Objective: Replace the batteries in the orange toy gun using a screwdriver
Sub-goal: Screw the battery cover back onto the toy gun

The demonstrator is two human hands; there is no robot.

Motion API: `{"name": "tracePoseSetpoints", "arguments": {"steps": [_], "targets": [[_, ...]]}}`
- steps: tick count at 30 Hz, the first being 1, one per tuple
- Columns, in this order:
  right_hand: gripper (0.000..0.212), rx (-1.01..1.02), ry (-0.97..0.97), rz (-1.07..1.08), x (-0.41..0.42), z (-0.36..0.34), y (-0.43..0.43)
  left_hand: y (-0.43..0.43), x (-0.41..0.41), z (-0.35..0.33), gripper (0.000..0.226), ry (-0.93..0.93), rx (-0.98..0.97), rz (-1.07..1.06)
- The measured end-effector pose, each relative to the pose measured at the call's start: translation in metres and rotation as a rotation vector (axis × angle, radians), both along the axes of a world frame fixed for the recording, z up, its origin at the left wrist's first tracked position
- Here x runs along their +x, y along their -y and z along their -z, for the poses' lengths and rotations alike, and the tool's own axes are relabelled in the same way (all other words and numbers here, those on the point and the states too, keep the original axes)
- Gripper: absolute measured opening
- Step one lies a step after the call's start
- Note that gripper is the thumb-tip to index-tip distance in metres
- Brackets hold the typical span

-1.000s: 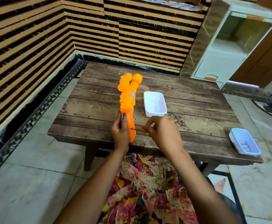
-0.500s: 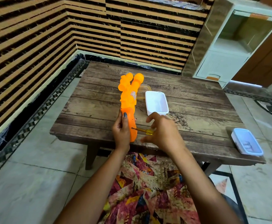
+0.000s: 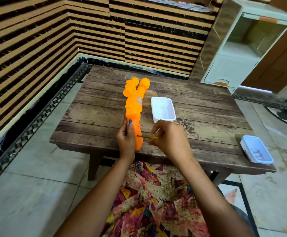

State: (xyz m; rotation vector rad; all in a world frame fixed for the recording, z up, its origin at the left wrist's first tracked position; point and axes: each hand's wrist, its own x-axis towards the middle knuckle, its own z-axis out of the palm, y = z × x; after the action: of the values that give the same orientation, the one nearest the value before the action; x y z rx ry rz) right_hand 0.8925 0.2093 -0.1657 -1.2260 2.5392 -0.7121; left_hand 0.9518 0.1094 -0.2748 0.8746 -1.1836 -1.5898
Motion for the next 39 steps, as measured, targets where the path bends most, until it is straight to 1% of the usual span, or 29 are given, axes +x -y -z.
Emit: {"name": "tracePoseSetpoints", "arguments": {"steps": [4, 5, 7, 9, 10, 11, 14, 16, 19, 21, 22, 24, 25, 29, 32, 33, 36, 37, 39], "targets": [[0.010, -0.033, 0.006, 0.085, 0.001, 0.006, 0.002, 0.001, 0.000, -0.001, 0.043, -0.003, 0.004, 0.005], [0.010, -0.021, 0.003, 0.085, 0.001, 0.007, 0.003, 0.000, 0.000, -0.001, 0.044, 0.003, 0.007, 0.005], [0.015, 0.006, 0.033, 0.064, -0.001, 0.006, 0.004, -0.001, 0.000, -0.003, 0.053, 0.005, 0.016, -0.003], [0.034, 0.053, 0.100, 0.002, -0.001, 0.001, 0.004, 0.000, 0.002, -0.002, 0.066, 0.011, 0.020, -0.010], [0.041, 0.071, 0.101, -0.032, -0.001, -0.001, 0.004, 0.001, 0.002, 0.000, 0.066, 0.016, 0.014, -0.012], [0.041, 0.062, 0.081, -0.043, -0.001, -0.002, 0.004, 0.000, 0.002, 0.000, 0.062, 0.017, 0.007, -0.007], [0.026, -0.063, 0.067, 0.029, -0.002, 0.000, 0.003, 0.000, 0.002, 0.000, 0.042, 0.004, 0.001, 0.000], [0.017, -0.080, 0.074, 0.055, -0.001, 0.001, 0.004, 0.000, 0.001, 0.000, 0.036, 0.000, 0.006, -0.009], [0.007, -0.057, 0.017, 0.052, -0.001, 0.002, 0.006, -0.001, -0.002, -0.001, 0.032, 0.001, -0.011, -0.019], [0.009, -0.032, -0.010, 0.010, 0.000, -0.001, 0.008, -0.002, -0.003, -0.001, 0.031, 0.003, -0.022, -0.023], [0.014, -0.006, 0.002, -0.011, 0.001, -0.002, 0.008, -0.002, -0.003, 0.000, 0.032, 0.002, -0.019, -0.030], [0.033, 0.057, 0.047, -0.045, 0.002, -0.004, 0.008, -0.001, -0.003, 0.002, 0.034, -0.005, -0.002, -0.050], [0.036, 0.059, 0.048, -0.053, 0.002, -0.004, 0.007, 0.000, -0.003, 0.004, 0.034, -0.005, 0.005, -0.060], [0.020, -0.074, 0.018, 0.025, 0.002, 0.000, 0.004, 0.000, -0.004, 0.005, 0.037, 0.001, -0.004, -0.047], [0.009, -0.079, 0.012, 0.056, -0.001, 0.004, 0.004, 0.000, -0.005, 0.005, 0.037, 0.022, -0.008, -0.045], [0.008, -0.076, 0.000, 0.054, -0.003, 0.005, 0.005, -0.001, -0.004, 0.004, 0.037, 0.019, -0.015, -0.042], [0.014, -0.011, -0.010, -0.010, -0.002, 0.006, 0.006, 0.000, -0.004, 0.005, 0.041, 0.019, -0.010, -0.031], [0.017, 0.026, 0.018, -0.038, -0.001, 0.004, 0.005, 0.001, -0.003, 0.005, 0.046, 0.021, -0.002, -0.038], [0.032, 0.077, 0.057, -0.065, 0.000, 0.001, 0.003, 0.002, -0.002, 0.004, 0.060, 0.031, 0.013, -0.046]]}}
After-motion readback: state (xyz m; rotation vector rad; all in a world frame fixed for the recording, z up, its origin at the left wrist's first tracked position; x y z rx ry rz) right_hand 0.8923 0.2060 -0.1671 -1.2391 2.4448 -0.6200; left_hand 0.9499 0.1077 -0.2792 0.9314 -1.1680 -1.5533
